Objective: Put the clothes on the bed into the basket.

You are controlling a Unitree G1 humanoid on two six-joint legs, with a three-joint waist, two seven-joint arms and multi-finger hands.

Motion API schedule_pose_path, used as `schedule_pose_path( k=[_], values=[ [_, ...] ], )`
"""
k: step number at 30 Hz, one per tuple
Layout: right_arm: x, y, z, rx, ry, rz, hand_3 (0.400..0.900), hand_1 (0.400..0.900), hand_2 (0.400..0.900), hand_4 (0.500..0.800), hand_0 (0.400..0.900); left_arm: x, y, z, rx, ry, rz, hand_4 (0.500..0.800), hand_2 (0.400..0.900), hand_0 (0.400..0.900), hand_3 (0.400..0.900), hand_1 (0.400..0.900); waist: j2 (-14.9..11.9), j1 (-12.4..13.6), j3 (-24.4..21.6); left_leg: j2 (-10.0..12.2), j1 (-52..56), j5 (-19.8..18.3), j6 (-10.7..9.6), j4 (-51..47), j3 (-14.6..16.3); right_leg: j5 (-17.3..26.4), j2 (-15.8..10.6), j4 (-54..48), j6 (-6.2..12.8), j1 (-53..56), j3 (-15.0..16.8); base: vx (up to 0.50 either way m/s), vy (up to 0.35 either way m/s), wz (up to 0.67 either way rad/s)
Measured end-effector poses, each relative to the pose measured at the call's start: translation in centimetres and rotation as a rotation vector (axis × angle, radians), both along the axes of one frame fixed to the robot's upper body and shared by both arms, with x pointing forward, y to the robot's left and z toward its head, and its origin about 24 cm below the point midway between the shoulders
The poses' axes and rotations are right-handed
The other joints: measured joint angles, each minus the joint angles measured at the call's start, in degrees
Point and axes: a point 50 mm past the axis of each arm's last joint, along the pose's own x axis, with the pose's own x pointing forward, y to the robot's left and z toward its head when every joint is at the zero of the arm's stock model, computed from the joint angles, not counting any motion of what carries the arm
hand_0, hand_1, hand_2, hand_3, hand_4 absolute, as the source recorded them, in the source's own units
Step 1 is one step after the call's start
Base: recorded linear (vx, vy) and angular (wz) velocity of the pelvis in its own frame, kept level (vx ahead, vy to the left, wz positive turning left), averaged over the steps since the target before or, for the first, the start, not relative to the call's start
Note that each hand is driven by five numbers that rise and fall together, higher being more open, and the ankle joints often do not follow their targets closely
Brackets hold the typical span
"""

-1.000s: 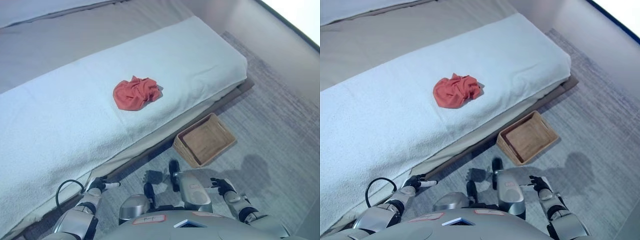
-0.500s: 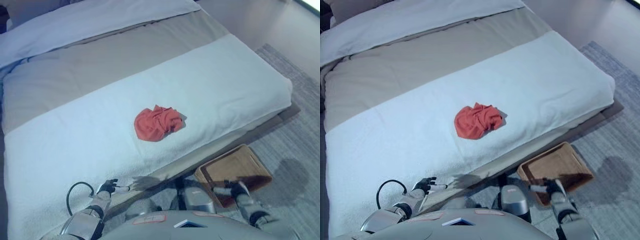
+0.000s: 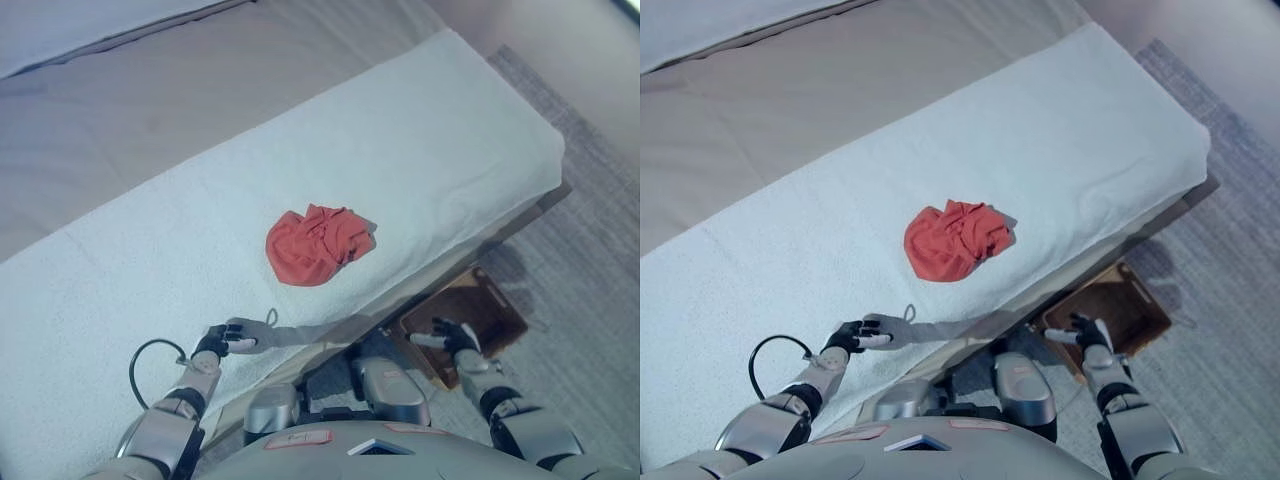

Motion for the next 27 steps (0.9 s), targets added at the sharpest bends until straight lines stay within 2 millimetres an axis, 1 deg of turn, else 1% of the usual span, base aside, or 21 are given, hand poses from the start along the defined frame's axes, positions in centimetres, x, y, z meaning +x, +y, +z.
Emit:
schedule_pose_path(
  k=[1,2,3,4,5,6,7,8,10,12,13,15,17,18,19,20,23,24,25,26,27],
  values=[
    [0.0,0.0,0.0,0.0,0.0,0.0,0.9,0.9,0.9,0.8,0.9,0.0,0.0,0.0,0.0,0.0,0.0,0.8,0.9,0.9,0.9,0.9,0.0,0.0,0.0,0.0,0.0,0.0,0.0,0.0,0.0,0.0,0.0,0.0,0.0,0.0,0.0,-0.13,0.064,-0.96],
    [0.2,-0.5,0.2,-0.001,-0.018,-0.058,0.9,0.9,0.9,0.8,0.9,1.5,0.6,1.6,0.042,-0.152,-0.051,0.8,0.9,0.9,0.9,0.9,-1.3,2.9,-2.0,-2.0,-3.8,-1.2,6.3,-3.7,-3.1,2.2,-2.1,-3.0,3.15,-3.9,5.8,-0.15,0.057,-1.37],
    [0.6,-1.2,0.6,-0.018,-0.038,-0.074,0.9,0.9,0.9,0.8,0.9,1.8,0.2,1.7,0.033,-0.172,-0.062,0.8,0.9,0.9,0.9,0.9,1.1,3.3,-1.4,-0.4,-2.9,-1.1,8.0,-4.7,-2.3,1.3,-0.6,-3.3,5.81,-3.8,6.4,-0.16,0.057,-1.36],
    [0.8,-1.3,0.7,-0.021,-0.045,-0.07,0.9,0.9,0.9,0.8,0.9,0.8,-0.2,1.1,0.026,-0.15,-0.058,0.8,0.9,0.9,0.9,0.9,2.1,4.2,-1.7,0.9,-3.0,-0.5,5.1,-4.4,2.6,-1.5,-1.9,-1.7,6.73,-4.6,-2.8,-0.03,0.013,-0.63],
    [0.6,-1.5,0.6,-0.031,-0.042,-0.072,0.9,0.9,0.9,0.8,0.9,-0.7,-0.6,0.4,0.018,-0.115,-0.054,0.8,0.9,0.9,0.9,0.9,4.2,5.1,-3.1,1.9,-3.4,-0.3,4.3,-4.3,5.2,-2.0,-2.2,1.2,7.11,-5.9,-9.7,0.0,0.021,-0.24],
    [0.5,-1.7,0.7,-0.042,-0.047,-0.072,0.9,0.9,0.9,0.8,0.9,-1.5,-0.9,-0.1,0.019,-0.093,-0.053,0.8,0.9,0.9,0.9,0.9,5.2,5.5,-4.3,2.6,-3.9,-0.2,4.0,-4.1,7.7,-3.9,-3.5,5.5,7.93,-7.5,-14.7,0.04,0.022,-0.37],
    [0.6,-1.7,0.8,-0.043,-0.05,-0.074,0.9,0.9,0.9,0.8,0.9,-1.9,-0.8,-0.2,0.031,-0.083,-0.052,0.8,0.9,0.9,0.9,0.9,5.5,6.1,-4.6,2.9,-4.6,-0.3,3.8,-3.5,9.0,-5.7,-4.7,8.4,9.21,-8.4,-16.4,0.12,-0.009,-0.3],
    [0.0,-1.7,0.6,-0.041,-0.035,-0.082,0.9,0.9,0.9,0.8,0.9,-1.8,-0.5,-0.1,0.049,-0.082,-0.056,0.8,0.9,0.9,0.9,0.9,5.0,6.5,-5.0,3.0,-5.6,-0.6,2.8,-2.5,9.8,-7.0,-5.8,9.9,10.16,-8.6,-16.6,0.15,-0.022,-0.33],
    [-2.0,-1.6,-0.1,-0.031,0.016,-0.113,0.9,0.9,0.9,0.8,0.9,-2.0,0.7,0.2,0.098,-0.08,-0.058,0.8,0.9,0.9,0.9,0.9,2.9,6.4,-5.8,2.3,-6.0,-0.6,2.8,-1.5,11.6,-8.6,-8.5,9.7,10.26,-6.7,-16.0,0.11,-0.033,-0.16],
    [-4.0,-1.5,-0.7,-0.028,0.063,-0.127,0.9,0.9,0.9,0.8,0.9,-2.2,2.3,0.7,0.165,-0.078,-0.059,0.8,0.9,0.9,0.9,0.9,-0.4,6.4,-7.4,0.6,-5.9,-0.7,2.6,-1.7,14.1,-9.3,-11.3,5.1,9.79,-5.6,-15.2,0.06,-0.028,-0.06],
    [-4.5,-1.7,-0.7,-0.036,0.077,-0.14,0.9,0.9,0.9,0.8,0.9,-2.2,2.6,0.8,0.188,-0.078,-0.062,0.8,0.9,0.9,0.9,0.9,-0.1,5.5,-7.6,1.3,-5.7,-0.4,2.4,-1.7,14.3,-9.2,-10.1,1.6,9.7,-4.1,-14.9,0.05,-0.035,-0.06],
    [-6.0,-2.3,-0.8,-0.058,0.111,-0.159,0.9,0.9,0.9,0.8,0.9,-1.9,2.8,1.1,0.228,-0.079,-0.112,0.8,0.9,0.9,0.9,0.9,0.1,3.5,-7.7,2.6,-5.5,0.9,2.1,-0.9,11.4,-8.8,-8.8,-5.2,9.5,-0.8,-14.9,0.06,-0.039,-0.11],
    [-6.9,-3.2,-0.6,-0.087,0.131,-0.168,0.9,0.9,0.9,0.8,0.9,-1.2,2.6,1.3,0.267,-0.085,-0.183,0.8,0.9,0.9,0.9,0.9,0.7,3.4,-7.9,4.0,-5.5,1.1,2.6,-0.8,9.2,-8.7,-7.6,-9.2,9.47,0.2,-15.0,0.04,-0.027,-0.12],
    [-7.4,-3.8,-0.5,-0.103,0.147,-0.174,0.9,0.9,0.9,0.8,0.9,-0.4,2.3,1.5,0.279,-0.098,-0.209,0.8,0.9,0.9,0.9,0.9,1.7,3.4,-7.8,5.3,-5.3,0.2,3.9,-1.7,9.8,-8.0,-6.6,-9.1,8.59,-0.1,-16.2,0.03,-0.016,-0.07],
    [-7.7,-3.9,-0.5,-0.104,0.154,-0.182,0.9,0.9,0.9,0.8,0.9,0.5,2.3,1.9,0.298,-0.117,-0.227,0.8,0.9,0.9,0.9,0.9,1.3,3.2,-7.5,5.4,-4.9,-0.4,4.7,-2.5,11.0,-6.8,-6.8,-8.6,6.96,-0.7,-17.6,0.03,-0.017,-0.06],
    [-8.5,-3.9,-0.6,-0.106,0.173,-0.187,0.9,0.9,0.9,0.8,0.9,1.3,2.2,2.3,0.311,-0.132,-0.243,0.8,0.9,0.9,0.9,0.9,0.9,2.6,-7.3,5.4,-4.4,-0.4,4.6,-2.7,11.7,-6.4,-6.9,-8.8,6.54,-0.7,-17.8,0.04,-0.019,-0.07],
    [-9.7,-4.4,-0.6,-0.119,0.201,-0.193,0.9,0.9,0.9,0.8,0.9,3.2,1.8,3.1,0.362,-0.156,-0.315,0.8,0.9,0.9,0.9,0.9,1.3,-0.4,-7.1,5.8,-3.8,-0.3,4.4,-4.7,12.2,-5.1,-6.0,-9.3,8.41,-0.9,-17.6,0.02,-0.007,-0.07],
    [-9.9,-4.4,-0.5,-0.12,0.208,-0.195,0.9,0.9,0.9,0.8,0.9,4.2,1.6,3.5,0.375,-0.179,-0.329,0.8,0.9,0.9,0.9,0.9,2.0,-0.5,-6.9,6.7,-4.1,0.1,4.7,-4.9,12.9,-4.3,-5.5,-7.8,7.65,-2.0,-18.0,0.01,-0.003,-0.09],
    [-10.0,-4.4,-0.5,-0.12,0.21,-0.195,0.9,0.9,0.9,0.8,0.9,5.0,1.6,4.0,0.4,-0.189,-0.351,0.8,0.9,0.9,0.9,0.9,2.1,-0.7,-7.0,6.9,-4.1,0.4,4.3,-4.8,13.7,-4.4,-5.6,-5.6,7.7,-3.8,-18.0,0.0,-0.008,-0.07],
    [-10.0,-4.4,-0.5,-0.119,0.209,-0.194,0.9,0.9,0.9,0.8,0.9,5.3,1.9,4.3,0.416,-0.187,-0.351,0.8,0.9,0.9,0.9,0.9,1.5,-1.2,-7.3,6.3,-4.3,0.4,4.1,-4.6,13.7,-3.5,-6.0,-5.6,6.88,-4.3,-17.7,0.01,-0.004,-0.08],
    [-10.4,-4.7,-0.5,-0.127,0.216,-0.196,0.9,0.9,0.9,0.8,0.9,5.6,2.0,4.4,0.426,-0.183,-0.353,0.8,0.9,0.9,0.9,0.9,1.7,-2.0,-7.4,6.3,-4.4,0.4,4.0,-4.4,13.5,-1.6,-5.8,-6.9,6.78,-4.0,-17.4,0.01,-0.004,-0.08]
  ],
)
